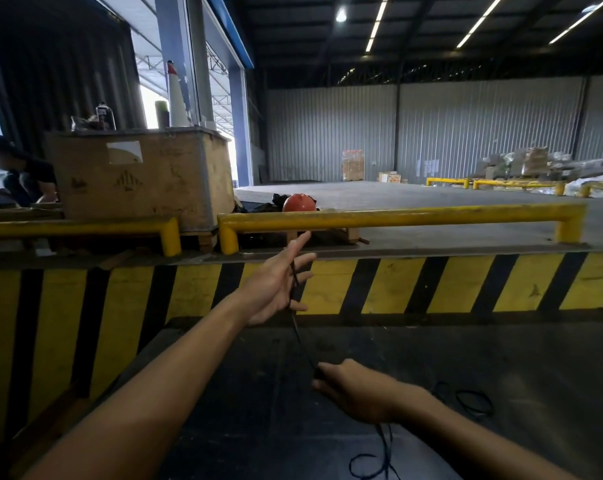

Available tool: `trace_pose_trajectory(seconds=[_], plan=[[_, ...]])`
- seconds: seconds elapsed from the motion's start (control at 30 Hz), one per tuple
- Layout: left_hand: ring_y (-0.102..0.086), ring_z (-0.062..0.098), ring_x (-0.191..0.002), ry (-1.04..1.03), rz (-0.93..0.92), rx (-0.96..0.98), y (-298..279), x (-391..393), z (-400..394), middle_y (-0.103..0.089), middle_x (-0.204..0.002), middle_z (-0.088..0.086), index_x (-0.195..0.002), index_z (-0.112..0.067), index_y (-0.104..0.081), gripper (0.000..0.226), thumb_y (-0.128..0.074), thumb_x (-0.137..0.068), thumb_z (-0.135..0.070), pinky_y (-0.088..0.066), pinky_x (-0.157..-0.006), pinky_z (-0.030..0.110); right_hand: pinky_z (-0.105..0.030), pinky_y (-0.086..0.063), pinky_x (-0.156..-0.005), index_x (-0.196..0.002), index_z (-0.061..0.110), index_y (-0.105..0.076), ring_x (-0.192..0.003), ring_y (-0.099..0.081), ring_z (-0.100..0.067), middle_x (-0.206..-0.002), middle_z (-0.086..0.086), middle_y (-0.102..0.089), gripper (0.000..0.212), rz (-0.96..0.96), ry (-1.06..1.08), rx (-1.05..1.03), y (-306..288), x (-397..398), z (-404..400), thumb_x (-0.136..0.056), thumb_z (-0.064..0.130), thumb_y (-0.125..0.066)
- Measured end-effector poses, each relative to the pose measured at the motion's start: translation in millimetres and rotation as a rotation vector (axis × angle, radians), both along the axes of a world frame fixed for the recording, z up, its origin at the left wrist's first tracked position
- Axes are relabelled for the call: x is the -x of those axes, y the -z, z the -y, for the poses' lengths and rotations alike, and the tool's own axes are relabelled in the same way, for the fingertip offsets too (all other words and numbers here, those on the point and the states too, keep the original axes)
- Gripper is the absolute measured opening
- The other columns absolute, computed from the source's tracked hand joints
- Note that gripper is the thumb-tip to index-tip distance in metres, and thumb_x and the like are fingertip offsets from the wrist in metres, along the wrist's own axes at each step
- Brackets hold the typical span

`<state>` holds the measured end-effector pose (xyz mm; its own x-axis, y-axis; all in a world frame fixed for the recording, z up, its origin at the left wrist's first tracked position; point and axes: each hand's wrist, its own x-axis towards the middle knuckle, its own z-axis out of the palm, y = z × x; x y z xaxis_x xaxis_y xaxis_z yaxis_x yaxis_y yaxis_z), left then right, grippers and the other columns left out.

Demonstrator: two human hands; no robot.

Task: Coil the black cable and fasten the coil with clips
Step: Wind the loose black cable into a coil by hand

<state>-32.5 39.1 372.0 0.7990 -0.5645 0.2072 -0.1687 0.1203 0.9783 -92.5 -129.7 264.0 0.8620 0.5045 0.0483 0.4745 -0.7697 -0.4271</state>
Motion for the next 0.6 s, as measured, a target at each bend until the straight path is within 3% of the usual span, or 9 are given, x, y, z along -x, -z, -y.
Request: trace_pose_trajectory(seconds=[0.07,0.13,0.2,0.27,0.37,0.47,0.53,0.6], plan=[[-0.016,0.031,-0.146,-0.098,0.068,-0.163,5,-10,-12,-0.018,-0.16,0.002,-0.14,-0.053,-0.027,0.049,-0.031,-0.092,-0.056,-0.021,-0.107,0.066,-0.027,-0.049,-0.065,-0.094,0.024,-0.054,-0.07,-0.057,-0.01,-0.083,0.005,-0.059,0.019,-0.035,0.003,0.046,-18,1,19,-0.097,0.036,-0.04],[-0.025,0.027,-0.144,-0.131,0.195,-0.563,14,-17,-23,-0.025,-0.157,-0.001,-0.141,-0.049,-0.028,0.05,-0.027,-0.092,-0.059,-0.023,-0.111,0.052,-0.022,-0.048,-0.068,-0.092,0.029,-0.056,-0.074,-0.058,-0.005,-0.083,0.01,-0.057,0.013,0.0,-0.005,0.057,-43,2,38,-0.095,0.032,-0.044],[-0.035,0.023,-0.139,-0.038,0.247,-0.957,29,-20,-27,-0.033,-0.155,0.0,-0.143,-0.043,-0.031,0.064,-0.025,-0.085,-0.07,-0.025,-0.113,0.047,-0.02,-0.046,-0.068,-0.089,0.032,-0.056,-0.075,-0.057,-0.002,-0.083,0.01,-0.057,0.011,0.077,-0.004,0.044,-73,0,53,-0.094,0.029,-0.047],[-0.048,0.026,-0.129,0.113,0.145,-1.09,36,-9,-21,-0.044,-0.147,0.005,-0.141,-0.042,-0.035,0.062,-0.025,-0.086,-0.069,-0.038,-0.106,0.051,-0.018,-0.045,-0.067,-0.089,0.028,-0.06,-0.075,-0.058,0.001,-0.082,0.009,-0.059,0.011,0.198,0.051,-0.004,-98,-4,63,-0.093,0.026,-0.05],[-0.047,0.035,-0.13,0.332,-0.126,-0.861,33,14,-6,-0.035,-0.152,0.007,-0.141,-0.05,-0.025,0.05,-0.022,-0.093,-0.061,-0.048,-0.09,0.057,-0.025,-0.05,-0.066,-0.091,0.02,-0.064,-0.074,-0.061,-0.007,-0.082,0.001,-0.063,0.012,0.436,0.211,-0.182,-114,-16,68,-0.091,0.026,-0.053],[-0.048,0.038,-0.129,0.46,-0.244,-0.48,24,25,3,-0.038,-0.151,0.007,-0.127,-0.057,-0.039,0.041,-0.02,-0.091,-0.062,-0.048,-0.086,0.065,-0.024,-0.045,-0.059,-0.093,0.017,-0.064,-0.072,-0.059,-0.015,-0.079,-0.002,-0.062,0.017,0.542,0.355,-0.366,-103,-31,66,-0.093,0.028,-0.051],[-0.058,0.034,-0.119,0.526,-0.272,-0.257,20,25,8,-0.048,-0.144,0.008,-0.127,-0.054,-0.045,0.044,-0.024,-0.089,-0.061,-0.051,-0.081,0.062,-0.023,-0.047,-0.063,-0.092,0.021,-0.061,-0.078,-0.06,-0.014,-0.089,-0.004,-0.065,0.017,0.459,0.422,-0.397,-85,-37,61,-0.095,0.027,-0.046],[-0.064,0.031,-0.111,0.596,-0.282,-0.087,13,26,15,-0.053,-0.139,0.008,-0.135,-0.049,-0.04,0.048,-0.026,-0.091,-0.058,-0.053,-0.079,0.06,-0.024,-0.054,-0.076,-0.102,0.022,-0.062,-0.087,-0.064,-0.013,-0.105,-0.008,-0.065,0.022,0.23,0.297,-0.438,-59,-32,45,-0.096,0.025,-0.041]])
